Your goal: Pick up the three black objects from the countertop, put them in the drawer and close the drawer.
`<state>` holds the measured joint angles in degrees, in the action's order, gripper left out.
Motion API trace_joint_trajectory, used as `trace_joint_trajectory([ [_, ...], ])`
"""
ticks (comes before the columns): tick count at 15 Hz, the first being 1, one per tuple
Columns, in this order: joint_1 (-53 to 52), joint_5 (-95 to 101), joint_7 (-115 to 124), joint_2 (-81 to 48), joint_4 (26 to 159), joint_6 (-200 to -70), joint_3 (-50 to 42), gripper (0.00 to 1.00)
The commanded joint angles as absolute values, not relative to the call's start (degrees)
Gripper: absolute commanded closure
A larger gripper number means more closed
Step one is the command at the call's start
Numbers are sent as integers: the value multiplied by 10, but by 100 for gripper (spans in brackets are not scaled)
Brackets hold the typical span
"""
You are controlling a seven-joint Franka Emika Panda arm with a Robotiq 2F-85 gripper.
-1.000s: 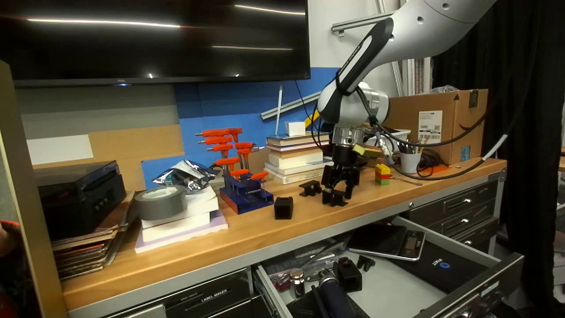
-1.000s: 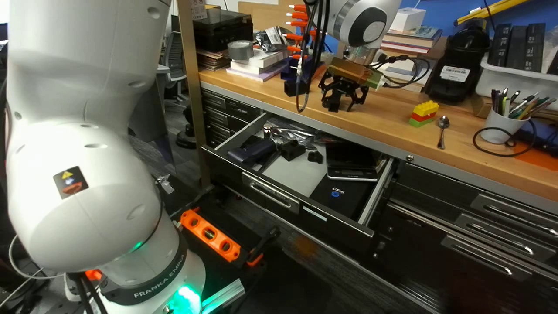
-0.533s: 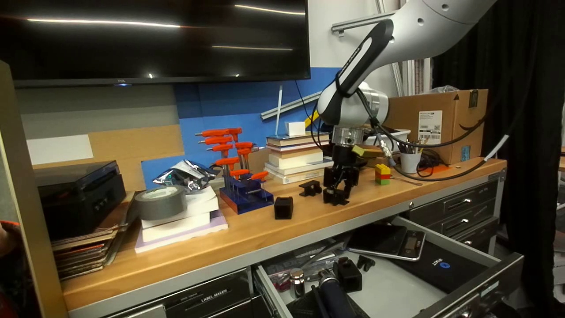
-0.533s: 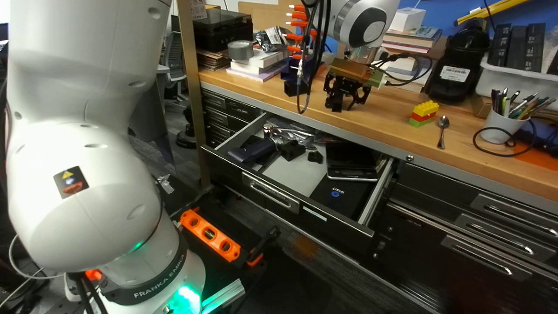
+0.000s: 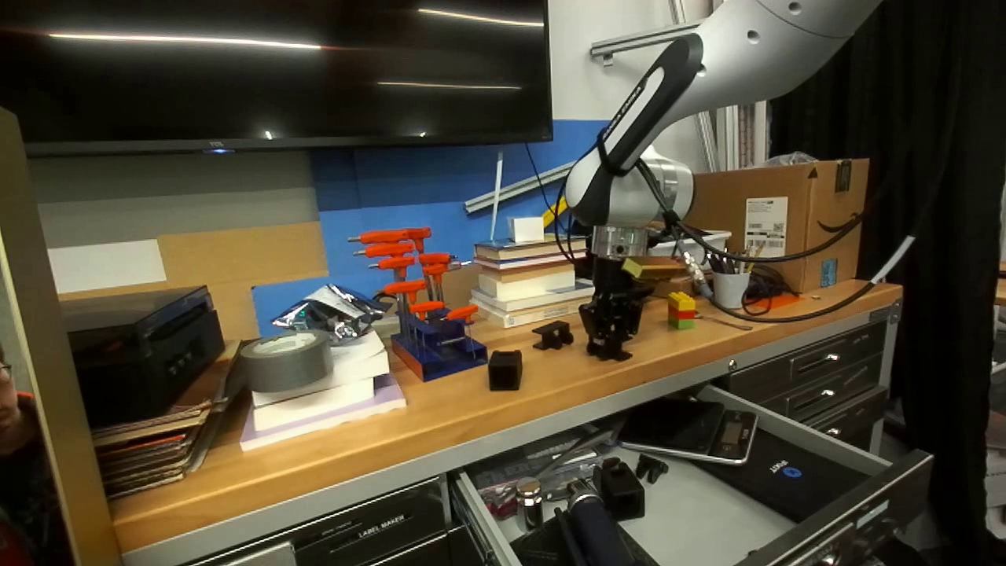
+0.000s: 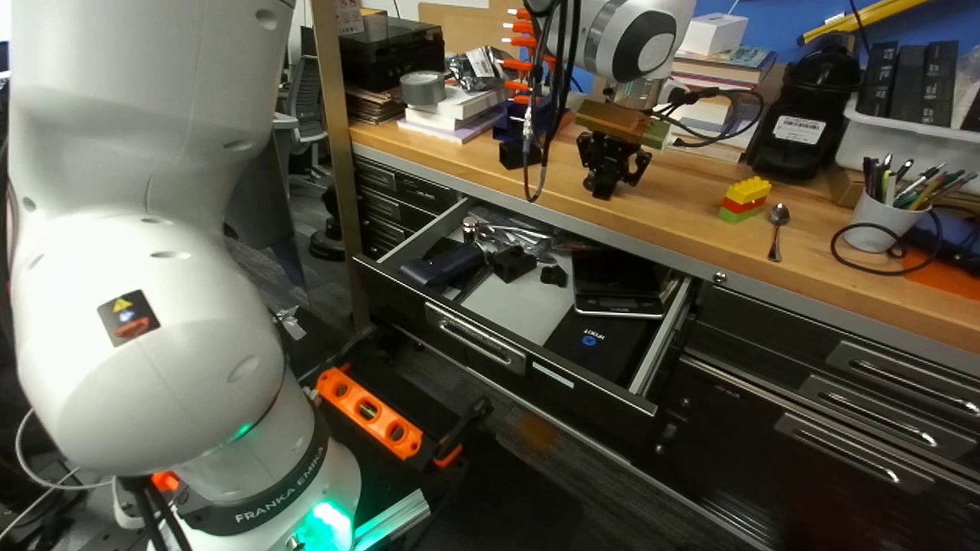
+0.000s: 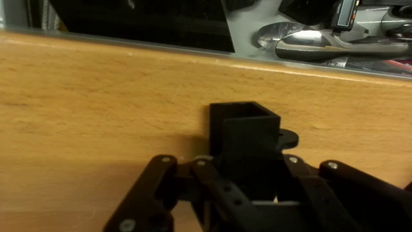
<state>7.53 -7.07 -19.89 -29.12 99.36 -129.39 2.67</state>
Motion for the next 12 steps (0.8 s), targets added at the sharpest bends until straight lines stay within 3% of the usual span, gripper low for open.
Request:
trace_joint_trajectory([
  [1,51,-42,-115,-233,1080,-1307,1,81],
  [12,42,-101,6,-62,1401,-1423,-7,79],
])
